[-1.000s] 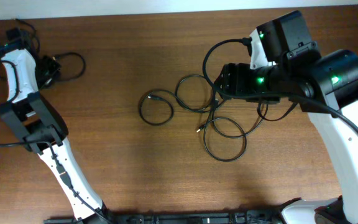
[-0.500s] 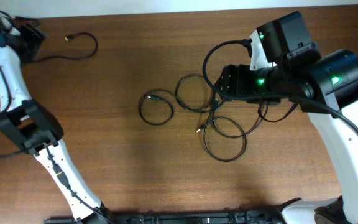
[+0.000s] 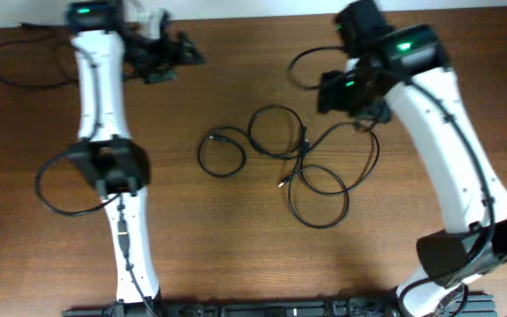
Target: Untangle cables
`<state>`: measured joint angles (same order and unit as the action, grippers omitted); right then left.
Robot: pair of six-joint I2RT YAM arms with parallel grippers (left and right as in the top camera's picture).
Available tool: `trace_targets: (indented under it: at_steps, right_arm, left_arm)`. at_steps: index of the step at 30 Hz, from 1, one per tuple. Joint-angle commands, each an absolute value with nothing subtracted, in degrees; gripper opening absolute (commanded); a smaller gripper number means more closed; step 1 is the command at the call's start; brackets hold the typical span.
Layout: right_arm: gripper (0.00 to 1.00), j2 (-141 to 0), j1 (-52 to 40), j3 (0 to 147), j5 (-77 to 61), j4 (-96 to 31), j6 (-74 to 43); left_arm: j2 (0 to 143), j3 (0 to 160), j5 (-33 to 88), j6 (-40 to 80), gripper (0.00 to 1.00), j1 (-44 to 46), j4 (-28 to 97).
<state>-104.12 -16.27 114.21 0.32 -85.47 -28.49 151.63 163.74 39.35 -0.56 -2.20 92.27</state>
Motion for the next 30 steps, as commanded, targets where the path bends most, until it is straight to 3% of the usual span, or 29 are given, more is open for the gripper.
trace_targets:
  at_steps: [1, 2, 7, 17, 22, 26, 29, 30]
  right_arm:
    - [0.79, -103.5, -7.3, 114.5, 1.9, -88.3, -28.6]
    - [0.98, -103.5, -4.4, 114.5, 1.7, -89.1, -28.6]
    - [0.98, -103.5, 1.8, 114.5, -0.9, -93.1, -28.6]
    - [0.98, -103.5, 1.9, 114.5, -0.8, -93.0, -28.6]
    - [0.98, -103.5, 1.9, 114.5, -0.8, -93.0, -28.6]
    - [0.98, -103.5, 1.9, 114.5, -0.8, -93.0, -28.6]
    - [0.98, -103.5, 1.9, 114.5, -0.8, -93.0, -28.6]
    - [0.98, -103.5, 1.9, 114.5, -0.8, -93.0, -28.6]
  left_arm:
    - [151.9, 163.4, 26.2, -4.9, 1.00, 5.8, 93.1]
    - [151.9, 163.0, 23.6, -4.9, 1.00, 8.7, 93.2]
    - [151.9, 159.3, 21.6, -0.1, 0.99, 19.8, 92.2]
    - [154.6, 159.3, 15.0, 19.3, 0.99, 32.6, 89.4]
    - [158.1, 159.3, 15.0, 19.9, 0.86, 34.2, 91.0]
    - [159.3, 159.2, 15.0, 19.9, 0.84, 34.9, 91.6]
    - [159.9, 159.2, 15.0, 19.7, 0.61, 35.1, 92.7]
    - [159.9, 159.2, 15.0, 19.7, 0.60, 35.2, 92.7]
